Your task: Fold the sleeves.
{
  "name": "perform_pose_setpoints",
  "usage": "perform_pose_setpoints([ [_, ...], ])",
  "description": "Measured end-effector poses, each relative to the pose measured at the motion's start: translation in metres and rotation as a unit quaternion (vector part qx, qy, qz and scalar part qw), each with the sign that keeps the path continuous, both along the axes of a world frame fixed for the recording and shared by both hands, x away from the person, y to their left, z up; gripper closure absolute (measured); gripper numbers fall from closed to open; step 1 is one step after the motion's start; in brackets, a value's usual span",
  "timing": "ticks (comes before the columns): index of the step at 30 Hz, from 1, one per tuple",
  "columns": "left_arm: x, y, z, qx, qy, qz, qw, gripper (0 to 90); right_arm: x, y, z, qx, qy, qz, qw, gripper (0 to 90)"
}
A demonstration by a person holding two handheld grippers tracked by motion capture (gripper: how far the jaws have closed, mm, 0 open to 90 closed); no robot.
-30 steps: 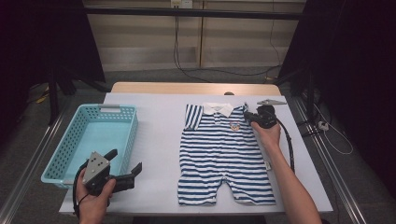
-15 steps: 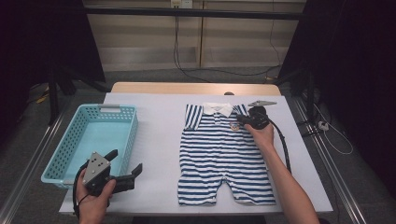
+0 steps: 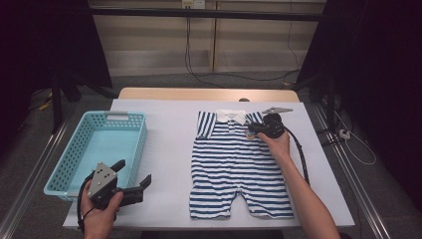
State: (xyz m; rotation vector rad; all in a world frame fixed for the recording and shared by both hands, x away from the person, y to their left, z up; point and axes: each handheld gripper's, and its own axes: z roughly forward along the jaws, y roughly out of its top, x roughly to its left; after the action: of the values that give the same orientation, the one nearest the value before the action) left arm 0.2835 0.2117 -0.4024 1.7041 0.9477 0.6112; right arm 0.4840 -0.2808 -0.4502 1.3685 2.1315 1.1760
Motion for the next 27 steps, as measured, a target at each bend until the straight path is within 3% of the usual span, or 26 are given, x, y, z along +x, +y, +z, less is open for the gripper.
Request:
perform_pose_setpoints([
  [5,0.0,0.0,0.0,0.001,0.0,0.001,1.0,3.3,-0.005,-0.01,0.01,0.022,-0.006,-0.009,0.9997,63.4],
  [9,0.0,-0.001,0.0,0.001,-0.001,0.0,1.0,3.3,-0.008,-0.018,0.016,0.022,-0.008,-0.016,0.9996,61.6],
  [15,0.001,0.0,0.0,0.003,-0.001,0.0,1.0,3.3,-0.014,-0.029,0.023,0.003,-0.007,-0.014,0.9999,64.1],
  [22,0.001,-0.003,0.0,0.011,0.0,-0.004,0.9999,3.3,-0.021,-0.034,0.011,-0.02,0.025,-0.005,0.9995,65.9],
  [27,0.002,-0.002,0.0,0.012,0.001,-0.004,0.9999,3.3,-0.02,-0.029,0.007,-0.037,0.037,0.007,0.9986,85.4],
])
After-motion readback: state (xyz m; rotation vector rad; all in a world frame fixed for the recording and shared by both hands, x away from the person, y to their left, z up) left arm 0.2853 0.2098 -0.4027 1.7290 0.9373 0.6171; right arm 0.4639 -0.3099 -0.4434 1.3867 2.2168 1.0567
